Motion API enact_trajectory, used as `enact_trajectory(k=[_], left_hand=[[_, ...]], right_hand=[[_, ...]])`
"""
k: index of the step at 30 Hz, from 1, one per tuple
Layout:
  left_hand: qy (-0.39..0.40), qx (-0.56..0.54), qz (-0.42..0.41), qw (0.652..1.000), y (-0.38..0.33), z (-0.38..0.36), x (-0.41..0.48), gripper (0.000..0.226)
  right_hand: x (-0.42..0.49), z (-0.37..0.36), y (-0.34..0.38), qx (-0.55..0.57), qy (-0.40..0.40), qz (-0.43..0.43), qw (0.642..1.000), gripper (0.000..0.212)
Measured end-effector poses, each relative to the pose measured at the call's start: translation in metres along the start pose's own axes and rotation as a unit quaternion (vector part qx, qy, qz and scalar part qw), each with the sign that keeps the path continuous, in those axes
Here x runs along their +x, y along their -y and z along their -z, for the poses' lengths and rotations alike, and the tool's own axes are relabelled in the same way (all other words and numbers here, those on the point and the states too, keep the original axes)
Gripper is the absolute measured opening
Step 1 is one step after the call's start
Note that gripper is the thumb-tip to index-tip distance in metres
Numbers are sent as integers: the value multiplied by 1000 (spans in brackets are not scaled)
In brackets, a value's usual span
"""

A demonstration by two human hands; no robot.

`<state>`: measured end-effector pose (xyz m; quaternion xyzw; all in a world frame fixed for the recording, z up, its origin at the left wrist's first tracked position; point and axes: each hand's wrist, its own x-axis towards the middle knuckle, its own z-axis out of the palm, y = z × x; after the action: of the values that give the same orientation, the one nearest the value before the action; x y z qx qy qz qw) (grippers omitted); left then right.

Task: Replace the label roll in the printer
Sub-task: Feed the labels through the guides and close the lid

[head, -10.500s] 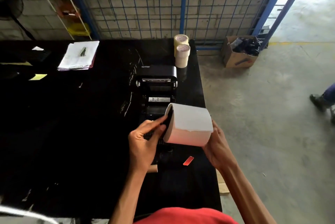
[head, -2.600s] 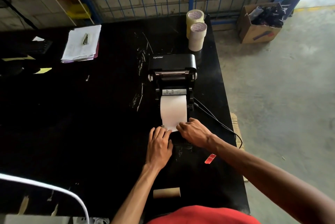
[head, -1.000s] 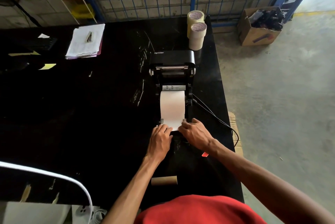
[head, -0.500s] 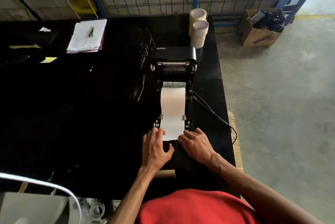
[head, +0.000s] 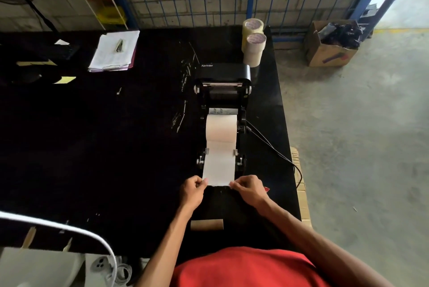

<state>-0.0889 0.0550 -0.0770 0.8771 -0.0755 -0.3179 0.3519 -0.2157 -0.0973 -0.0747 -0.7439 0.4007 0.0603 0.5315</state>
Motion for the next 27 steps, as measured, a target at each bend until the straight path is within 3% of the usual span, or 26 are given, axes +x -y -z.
enact_trajectory(k=[6, 11, 14, 17, 20, 24, 27], left_hand=[[0, 36, -17, 999, 7, -2, -9, 40], [9, 86, -20, 996, 15, 3, -11, 32], [-56, 158, -14, 986, 7, 24, -10, 23], [-111, 115, -41, 986, -31, 60, 5, 30], [-116, -33, -75, 990, -107, 92, 30, 36], [-85, -145, -111, 979, -209, 103, 70, 51], [-39, -129, -85, 987, -243, 96, 85, 61]], right_hand=[[-6, -2, -6, -87, 27, 44, 995, 23], [-9, 5, -8, -149, 74, 39, 985, 28], [-3, 32, 5, -246, 45, 10, 968, 46], [7, 83, 49, -194, -90, 15, 977, 51], [38, 134, 110, -82, -198, 55, 975, 47], [76, 165, 180, 129, -114, 12, 985, 70], [79, 159, 200, 135, -22, -8, 991, 73]])
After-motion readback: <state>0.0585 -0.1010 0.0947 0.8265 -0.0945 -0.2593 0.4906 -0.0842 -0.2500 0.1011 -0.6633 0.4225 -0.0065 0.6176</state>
